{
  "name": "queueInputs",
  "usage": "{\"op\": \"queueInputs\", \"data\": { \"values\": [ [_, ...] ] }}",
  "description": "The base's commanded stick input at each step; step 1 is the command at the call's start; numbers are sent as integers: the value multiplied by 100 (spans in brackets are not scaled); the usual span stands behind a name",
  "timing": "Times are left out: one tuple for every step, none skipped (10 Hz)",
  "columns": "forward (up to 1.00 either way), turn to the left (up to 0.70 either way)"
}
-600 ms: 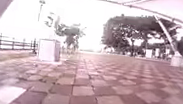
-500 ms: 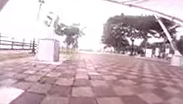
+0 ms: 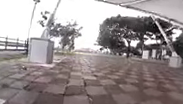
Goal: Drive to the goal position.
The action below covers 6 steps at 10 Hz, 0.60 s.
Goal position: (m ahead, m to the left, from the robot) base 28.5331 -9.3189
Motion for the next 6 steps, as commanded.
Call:
{"op": "queueInputs", "data": {
  "values": [
    [70, 14],
    [70, 14],
    [70, 14],
    [70, 6],
    [70, 0],
    [70, 0]
  ]
}}
